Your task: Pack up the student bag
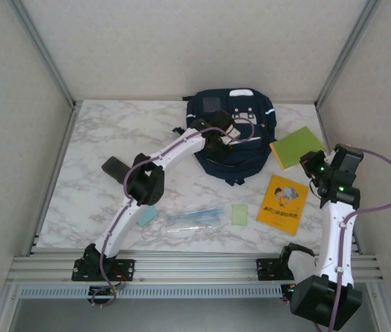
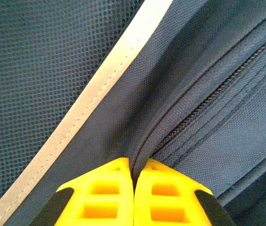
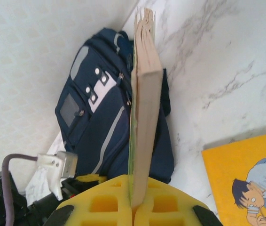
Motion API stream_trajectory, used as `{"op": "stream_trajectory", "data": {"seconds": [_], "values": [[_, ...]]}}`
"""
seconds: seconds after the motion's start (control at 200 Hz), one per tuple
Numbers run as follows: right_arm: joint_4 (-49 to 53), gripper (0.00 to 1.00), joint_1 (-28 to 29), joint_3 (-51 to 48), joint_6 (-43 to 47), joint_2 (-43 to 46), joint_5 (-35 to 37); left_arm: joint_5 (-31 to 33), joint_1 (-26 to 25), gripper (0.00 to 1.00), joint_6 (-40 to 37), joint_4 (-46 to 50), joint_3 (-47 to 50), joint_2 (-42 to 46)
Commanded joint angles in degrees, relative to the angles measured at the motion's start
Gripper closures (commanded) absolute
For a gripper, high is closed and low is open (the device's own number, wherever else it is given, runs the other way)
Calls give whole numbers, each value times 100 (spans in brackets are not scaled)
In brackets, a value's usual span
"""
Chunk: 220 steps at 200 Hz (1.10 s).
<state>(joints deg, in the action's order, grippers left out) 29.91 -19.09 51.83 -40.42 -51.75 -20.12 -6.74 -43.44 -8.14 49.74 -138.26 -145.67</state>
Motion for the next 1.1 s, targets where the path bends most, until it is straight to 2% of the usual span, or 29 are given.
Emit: {"op": "stream_trajectory", "data": {"seconds": [0.0,0.27,0.42,0.566,0.661,0.841,0.951,1.096], "values": [[211,100,-81,523,352,173,313,-312,220,100,815,66,-62,669],[463,100,-86,610,404,253,536,-1219,510,100,1566,-108,-276,1152],[155,100,-90,279,70,227,-84,-1363,622,100,1782,-72,-885,936],[-1154,100,-32,-526,-971,226,-1280,-1626,718,100,2233,-188,-1296,644],[-1957,100,286,-958,-1600,183,-1457,-1712,715,100,2485,-358,-1353,618],[-3566,100,1281,-1371,-2138,-278,-1129,-1812,688,100,2716,-471,-1356,713],[-4522,100,1855,-1387,-2331,-911,-815,-1830,655,100,2748,-421,-1359,741],[-5831,100,2334,-1285,-2464,-1901,-414,-1804,630,100,2786,-410,-1345,741]]}}
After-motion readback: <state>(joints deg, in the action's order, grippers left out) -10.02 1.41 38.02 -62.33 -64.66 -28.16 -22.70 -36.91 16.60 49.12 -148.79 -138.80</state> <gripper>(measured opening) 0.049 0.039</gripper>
